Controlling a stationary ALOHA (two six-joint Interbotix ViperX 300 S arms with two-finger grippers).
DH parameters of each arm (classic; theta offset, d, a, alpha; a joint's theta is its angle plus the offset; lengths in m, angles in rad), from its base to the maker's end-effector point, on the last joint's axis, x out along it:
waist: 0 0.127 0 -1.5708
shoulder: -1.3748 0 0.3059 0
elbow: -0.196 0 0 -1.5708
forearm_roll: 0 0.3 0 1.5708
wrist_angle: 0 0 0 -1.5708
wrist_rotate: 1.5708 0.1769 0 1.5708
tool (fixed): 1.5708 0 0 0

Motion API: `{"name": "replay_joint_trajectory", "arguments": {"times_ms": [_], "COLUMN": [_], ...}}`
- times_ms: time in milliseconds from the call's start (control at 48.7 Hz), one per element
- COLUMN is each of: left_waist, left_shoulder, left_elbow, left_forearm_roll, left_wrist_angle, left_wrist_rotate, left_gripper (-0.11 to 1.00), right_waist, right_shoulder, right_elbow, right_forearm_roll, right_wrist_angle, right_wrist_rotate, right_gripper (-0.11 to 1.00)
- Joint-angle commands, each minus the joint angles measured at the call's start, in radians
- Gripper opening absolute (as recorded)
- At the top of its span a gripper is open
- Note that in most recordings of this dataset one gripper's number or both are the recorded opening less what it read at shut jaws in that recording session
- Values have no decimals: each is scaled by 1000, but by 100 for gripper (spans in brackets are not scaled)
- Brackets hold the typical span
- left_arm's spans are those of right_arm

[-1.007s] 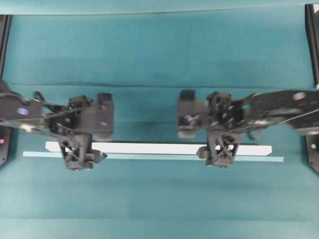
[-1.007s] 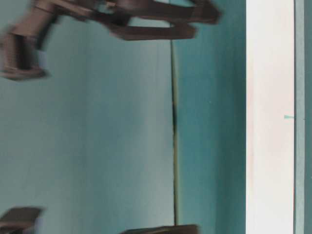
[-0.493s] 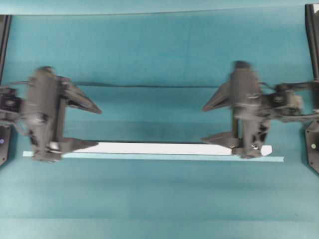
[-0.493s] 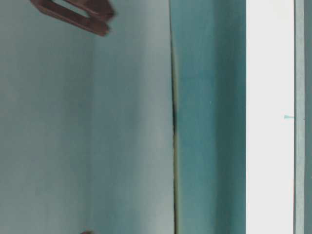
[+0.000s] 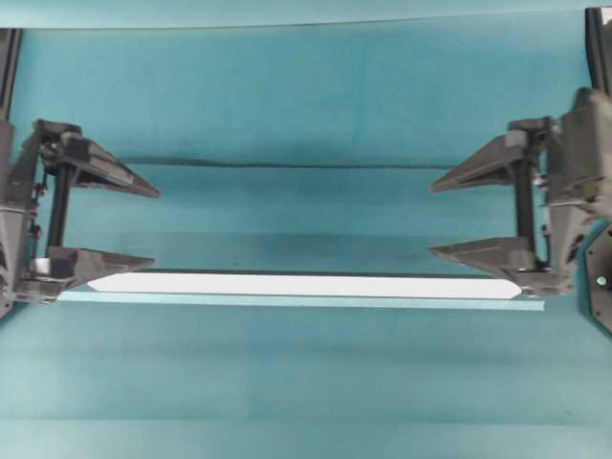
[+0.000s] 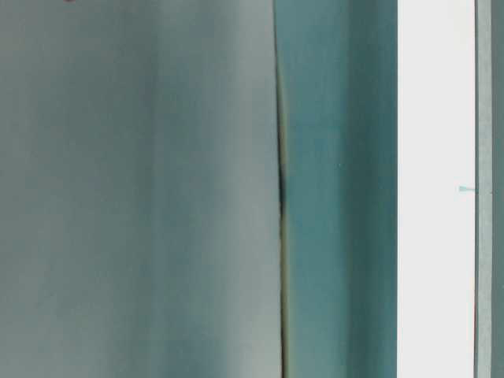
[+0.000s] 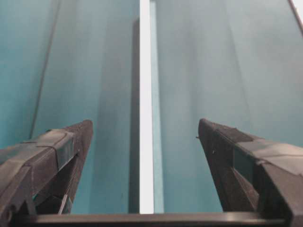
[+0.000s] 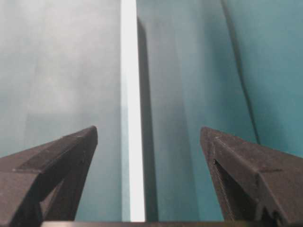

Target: Lift a wooden board with both hands.

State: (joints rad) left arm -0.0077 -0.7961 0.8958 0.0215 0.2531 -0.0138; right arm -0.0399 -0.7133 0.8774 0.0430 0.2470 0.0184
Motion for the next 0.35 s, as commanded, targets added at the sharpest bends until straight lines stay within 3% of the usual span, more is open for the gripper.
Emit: {"name": "replay_joint_trajectory", "arguments": {"times_ms": [0,329], "left_waist": [3,6], "left_shoulder": [-12,-52], "left_elbow": [-28,-34], "left_forearm_roll": [2,2], "left_wrist_angle": [-11,-67], "left_wrist_rotate": [-2,-2], "left_gripper": [97,97], "right_waist": [-2,-3], "right_shoulder": [-20,-75], "right_elbow": [-5,8], "right_forearm_roll": [-2,-2], "right_wrist_angle": [-14,-67], "right_wrist_rotate": [3,3], "right_gripper": [93,93]}}
